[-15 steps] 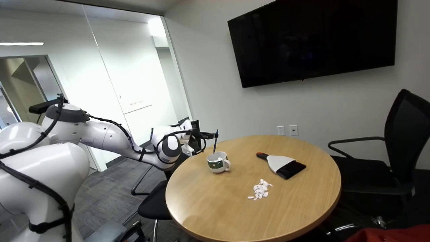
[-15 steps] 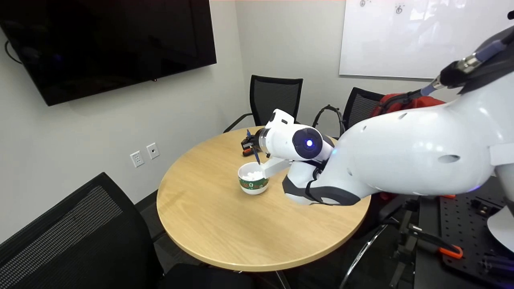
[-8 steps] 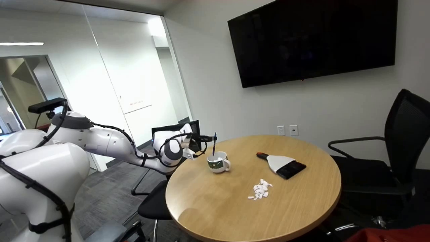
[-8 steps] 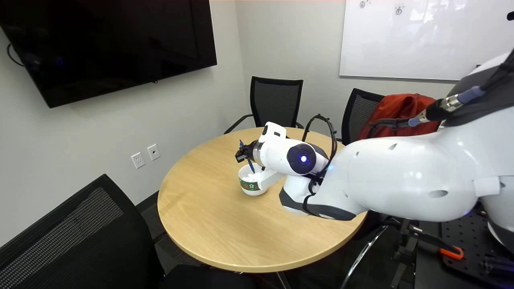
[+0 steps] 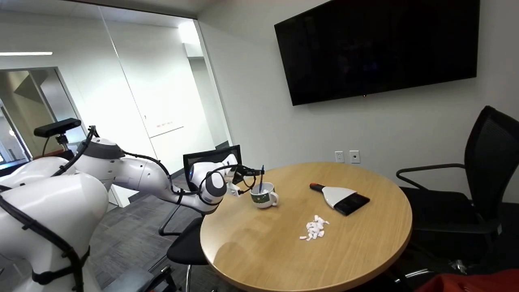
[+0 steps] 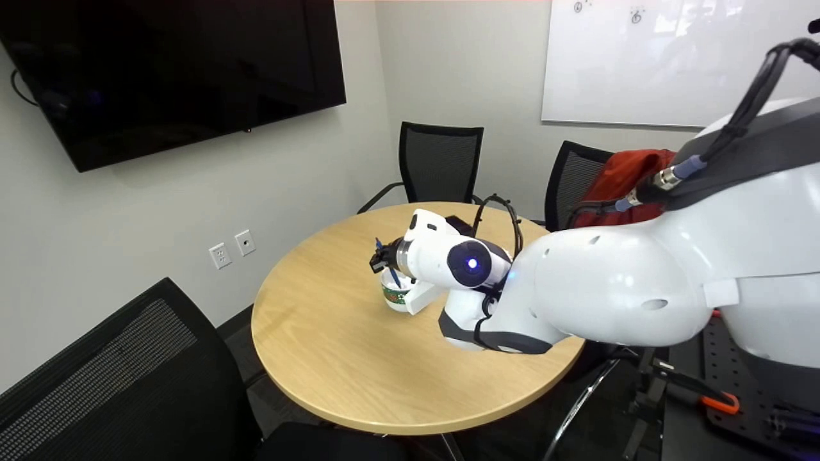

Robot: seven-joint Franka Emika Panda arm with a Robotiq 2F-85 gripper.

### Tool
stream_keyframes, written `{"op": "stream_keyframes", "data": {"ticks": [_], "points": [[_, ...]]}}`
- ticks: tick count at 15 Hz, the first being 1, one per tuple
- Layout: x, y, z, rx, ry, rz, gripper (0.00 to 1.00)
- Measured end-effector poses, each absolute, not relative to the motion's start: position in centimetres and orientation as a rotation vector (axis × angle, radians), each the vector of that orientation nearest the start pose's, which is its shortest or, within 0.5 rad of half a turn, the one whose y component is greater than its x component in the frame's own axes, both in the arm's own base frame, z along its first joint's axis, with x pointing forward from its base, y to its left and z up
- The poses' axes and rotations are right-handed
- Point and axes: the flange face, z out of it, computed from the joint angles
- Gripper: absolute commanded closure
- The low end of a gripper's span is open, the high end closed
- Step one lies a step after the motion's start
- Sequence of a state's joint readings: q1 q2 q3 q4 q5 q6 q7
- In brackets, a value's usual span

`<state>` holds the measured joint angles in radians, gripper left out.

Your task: Use the pen to stir the contents in the mug then empty the mug.

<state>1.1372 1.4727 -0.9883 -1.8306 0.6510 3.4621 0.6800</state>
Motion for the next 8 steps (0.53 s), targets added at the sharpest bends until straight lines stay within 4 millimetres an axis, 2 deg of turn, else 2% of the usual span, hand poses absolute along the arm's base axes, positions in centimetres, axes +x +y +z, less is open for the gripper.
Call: {"op": "stream_keyframes", "data": {"ticks": [3,8], "points": [[63.9,14.7,10.1,-2.899,0.277,-1.812,0.96],[63.7,14.1,9.0,-2.932,0.273,-1.775,0.96]]}}
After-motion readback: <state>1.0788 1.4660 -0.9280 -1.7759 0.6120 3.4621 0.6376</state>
